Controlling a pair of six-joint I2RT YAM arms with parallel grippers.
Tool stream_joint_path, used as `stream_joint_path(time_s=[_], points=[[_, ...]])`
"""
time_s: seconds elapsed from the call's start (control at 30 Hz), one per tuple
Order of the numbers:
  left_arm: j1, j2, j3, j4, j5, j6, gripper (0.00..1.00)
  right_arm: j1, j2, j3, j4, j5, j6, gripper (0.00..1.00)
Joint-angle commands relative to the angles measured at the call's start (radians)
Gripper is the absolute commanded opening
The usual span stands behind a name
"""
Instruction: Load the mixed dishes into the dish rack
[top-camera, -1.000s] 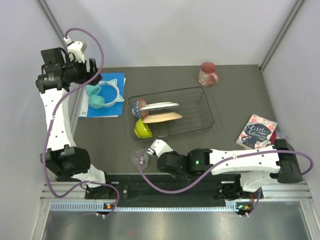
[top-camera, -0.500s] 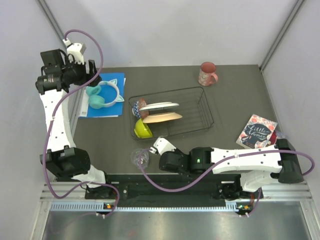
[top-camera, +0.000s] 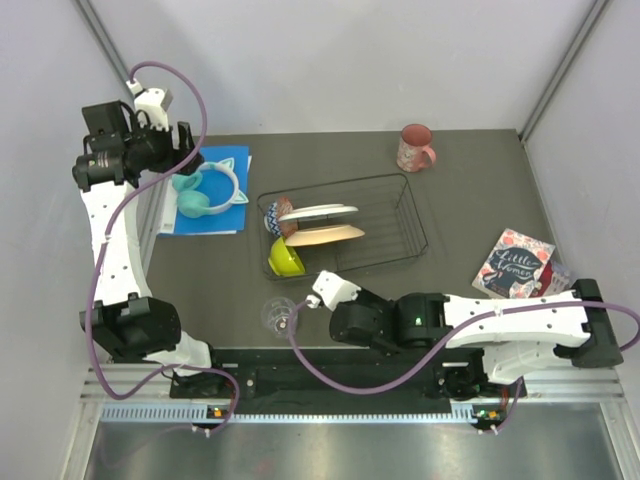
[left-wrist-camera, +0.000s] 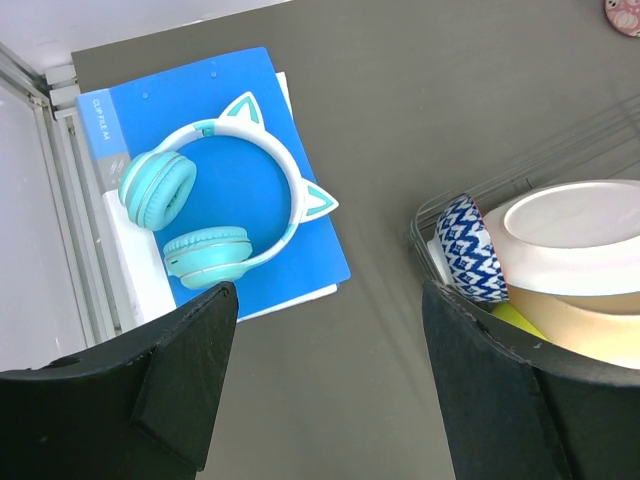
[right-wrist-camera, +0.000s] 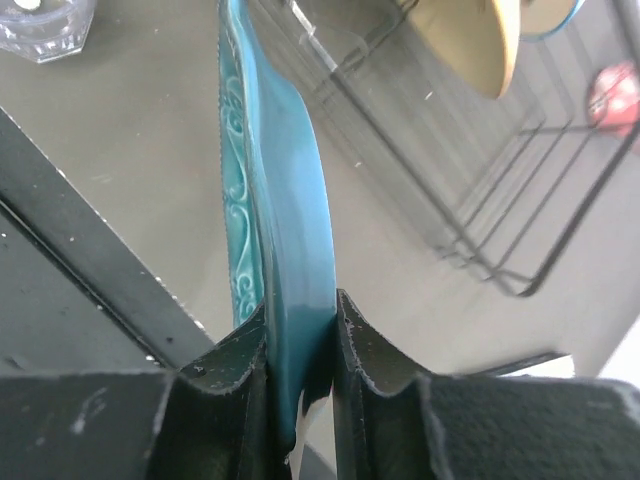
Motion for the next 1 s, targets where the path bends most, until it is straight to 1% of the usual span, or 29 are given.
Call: stream_joint_path(time_s=[0.0,0.07,0.1,0.17,0.2,0.27,0.3,0.4,0.43,0.53,0.57,0.7,0.8,0.87,0.97], points=[[0.009,-0.040,-0.016,0.053,0.010,0.003,0.79,0.017,-0.054,0.212,0.085,0.113,-0.226,0.00],[0.009,-0.042,-0.021,0.054,0.019,-0.002,0.79,0.026,-0.083,0.253,0.134,0.118,-0.367,0.00],[0.009,-0.043,-0.022,0.054,0.022,-0.004,0.79,0.034,-0.094,0.254,0.196,0.133,-0.517,0.00],[0.009,-0.042,-0.025,0.053,0.030,-0.007,0.79,0.051,-0.121,0.245,0.261,0.157,-0.666,0.00],[0.009,-0.043,-0.027,0.053,0.032,-0.008,0.79,0.054,-0.129,0.239,0.318,0.177,-0.799,0.00],[0.010,-0.048,-0.044,0.053,0.030,-0.007,0.79,0.054,-0.144,0.216,0.346,0.167,-0.909,0.00],[0.009,-0.048,-0.048,0.054,0.029,-0.005,0.79,0.054,-0.149,0.195,0.402,0.165,-1.028,0.00],[0.009,-0.042,-0.070,0.063,0.032,-0.025,0.79,0.026,-0.167,0.142,0.422,0.129,-1.170,0.00],[0.009,-0.039,-0.077,0.065,0.039,-0.039,0.79,-0.018,-0.167,0.142,0.421,0.113,-1.181,0.00],[0.010,-0.008,-0.094,0.067,0.088,-0.088,0.75,-0.072,-0.174,0.147,0.418,0.053,-1.199,0.00],[0.010,0.012,-0.097,0.068,0.131,-0.105,0.74,-0.090,-0.180,0.141,0.421,0.047,-1.216,0.00],[-0.003,0.084,-0.131,0.102,0.248,-0.217,0.56,-0.125,-0.195,0.158,0.409,-0.031,-1.210,0.00],[-0.048,0.122,-0.143,0.119,0.228,-0.264,0.56,-0.130,-0.194,0.167,0.396,-0.025,-1.214,0.00],[-0.068,0.124,-0.169,0.149,0.226,-0.277,0.59,-0.130,-0.198,0.170,0.384,-0.020,-1.204,0.00],[-0.109,0.126,-0.194,0.152,0.197,-0.267,0.63,-0.126,-0.213,0.164,0.372,-0.020,-1.169,0.00]])
